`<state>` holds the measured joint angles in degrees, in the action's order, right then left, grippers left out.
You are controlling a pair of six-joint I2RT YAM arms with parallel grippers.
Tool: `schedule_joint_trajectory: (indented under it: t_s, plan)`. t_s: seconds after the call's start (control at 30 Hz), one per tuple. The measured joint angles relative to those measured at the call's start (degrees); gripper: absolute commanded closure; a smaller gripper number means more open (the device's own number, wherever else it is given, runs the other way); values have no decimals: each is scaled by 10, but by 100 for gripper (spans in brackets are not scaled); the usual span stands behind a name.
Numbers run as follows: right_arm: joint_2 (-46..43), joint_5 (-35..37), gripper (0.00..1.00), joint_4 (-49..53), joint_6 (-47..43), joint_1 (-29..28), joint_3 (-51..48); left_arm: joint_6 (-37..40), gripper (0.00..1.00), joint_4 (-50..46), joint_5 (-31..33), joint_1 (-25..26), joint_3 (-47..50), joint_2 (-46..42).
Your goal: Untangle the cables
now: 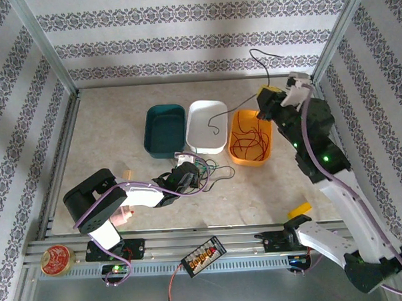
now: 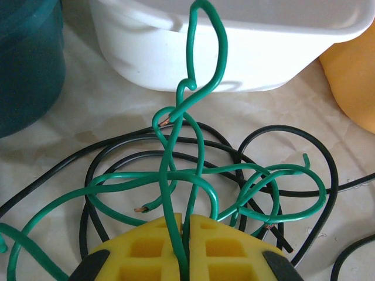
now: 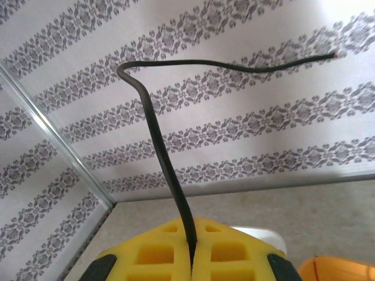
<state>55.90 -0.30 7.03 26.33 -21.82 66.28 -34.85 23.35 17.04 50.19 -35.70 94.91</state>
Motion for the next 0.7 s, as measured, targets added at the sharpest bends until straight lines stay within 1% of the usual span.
schedule_joint_trajectory:
  t_s: [0.2,0.37,0.57,0.7]
  plan:
    - [97,-37,100,-15,9,10,26,0,100,0,2,0,4,-4]
    - [139,-36,100,-22,-2,11,35,-1,100,0,2,0,8,-7]
    - [171,7,100,-22,-48,0,35,-2,100,0,9,0,14,-12]
    - [210,56,100,-17,-89,-33,35,-2,100,0,9,0,14,-12]
